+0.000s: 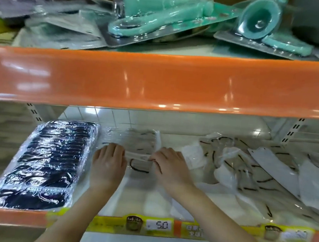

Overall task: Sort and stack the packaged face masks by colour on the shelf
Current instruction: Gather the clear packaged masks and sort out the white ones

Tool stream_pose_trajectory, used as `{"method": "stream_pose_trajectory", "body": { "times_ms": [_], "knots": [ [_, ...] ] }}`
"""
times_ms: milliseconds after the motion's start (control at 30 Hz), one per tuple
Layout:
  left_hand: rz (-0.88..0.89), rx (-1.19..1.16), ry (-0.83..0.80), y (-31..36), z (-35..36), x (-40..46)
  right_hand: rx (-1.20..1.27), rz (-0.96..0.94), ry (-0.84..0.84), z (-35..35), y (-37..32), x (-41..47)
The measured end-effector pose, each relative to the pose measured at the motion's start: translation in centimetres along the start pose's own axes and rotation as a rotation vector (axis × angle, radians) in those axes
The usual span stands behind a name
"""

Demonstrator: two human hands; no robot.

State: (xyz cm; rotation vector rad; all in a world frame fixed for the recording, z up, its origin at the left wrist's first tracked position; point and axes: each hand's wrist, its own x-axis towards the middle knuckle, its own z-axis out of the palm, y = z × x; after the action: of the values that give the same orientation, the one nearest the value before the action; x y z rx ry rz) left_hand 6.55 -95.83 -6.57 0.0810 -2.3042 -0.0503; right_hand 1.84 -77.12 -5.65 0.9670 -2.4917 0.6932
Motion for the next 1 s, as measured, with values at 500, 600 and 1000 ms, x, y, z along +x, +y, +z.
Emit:
{"method": "stream_pose_trajectory", "body": {
  "times_ms": [500,600,1000],
  "knots": [
    [0.0,0.044,-0.419,-2.3,0.4,-4.6,-0.064,0.038,-0.012,5.6,-2.3,-2.7],
    [-0.035,0.058,-0.443,-2.1,0.3,-4.5,-0.095,0.074,-0.002,5.9,-2.4,-2.9],
    [-0.095,0.034,-0.413,-1.3,-0.1,-5.0,-0.111,0.033,0.1,6.1,-2.2,-3.5]
  ]
}}
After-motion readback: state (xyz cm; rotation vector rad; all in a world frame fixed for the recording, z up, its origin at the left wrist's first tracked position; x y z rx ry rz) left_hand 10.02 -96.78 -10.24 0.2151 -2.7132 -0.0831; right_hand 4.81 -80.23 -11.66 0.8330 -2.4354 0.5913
